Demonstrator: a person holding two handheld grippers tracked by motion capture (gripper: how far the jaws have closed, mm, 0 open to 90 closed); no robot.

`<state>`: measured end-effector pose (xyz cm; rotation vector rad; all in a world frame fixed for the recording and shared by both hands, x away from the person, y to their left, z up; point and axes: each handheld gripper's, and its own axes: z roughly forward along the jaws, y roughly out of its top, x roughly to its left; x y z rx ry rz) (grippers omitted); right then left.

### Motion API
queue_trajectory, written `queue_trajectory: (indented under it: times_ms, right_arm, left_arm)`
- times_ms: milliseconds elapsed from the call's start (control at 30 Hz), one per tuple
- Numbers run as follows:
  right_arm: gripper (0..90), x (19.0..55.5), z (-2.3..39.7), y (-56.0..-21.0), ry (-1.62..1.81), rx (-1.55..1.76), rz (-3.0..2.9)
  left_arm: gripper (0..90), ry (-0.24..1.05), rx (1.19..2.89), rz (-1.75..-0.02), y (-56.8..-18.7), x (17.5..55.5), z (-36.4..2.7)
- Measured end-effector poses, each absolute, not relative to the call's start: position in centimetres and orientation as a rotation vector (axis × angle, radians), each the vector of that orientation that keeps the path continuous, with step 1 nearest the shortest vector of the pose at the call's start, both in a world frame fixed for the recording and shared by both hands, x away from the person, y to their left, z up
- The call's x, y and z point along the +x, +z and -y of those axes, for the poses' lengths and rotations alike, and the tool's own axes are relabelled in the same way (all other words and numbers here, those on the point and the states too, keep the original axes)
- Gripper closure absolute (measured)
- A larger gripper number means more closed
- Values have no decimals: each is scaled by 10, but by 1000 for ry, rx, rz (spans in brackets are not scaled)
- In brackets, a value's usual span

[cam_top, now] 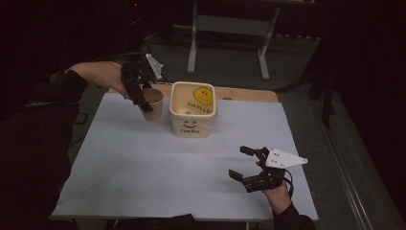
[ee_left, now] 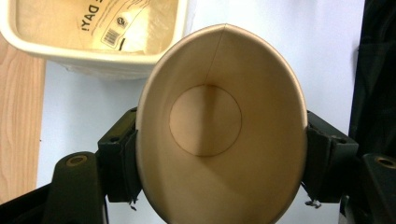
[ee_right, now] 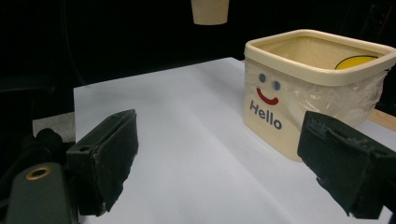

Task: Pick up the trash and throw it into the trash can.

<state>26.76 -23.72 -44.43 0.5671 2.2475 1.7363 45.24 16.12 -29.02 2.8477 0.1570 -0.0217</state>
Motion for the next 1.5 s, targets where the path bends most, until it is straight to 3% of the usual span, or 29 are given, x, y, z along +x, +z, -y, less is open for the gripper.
queue_trajectory:
  times_ms: [600,1500]
  right_arm:
    - [121,267,244,-448,1760,589,-2240]
    - [121,263,248,-447,1767,602,-2230]
  left_arm:
    - [297,5,2811,-115,-259,469,-126]
    - [299,11,2793,-107,-251,498,-99]
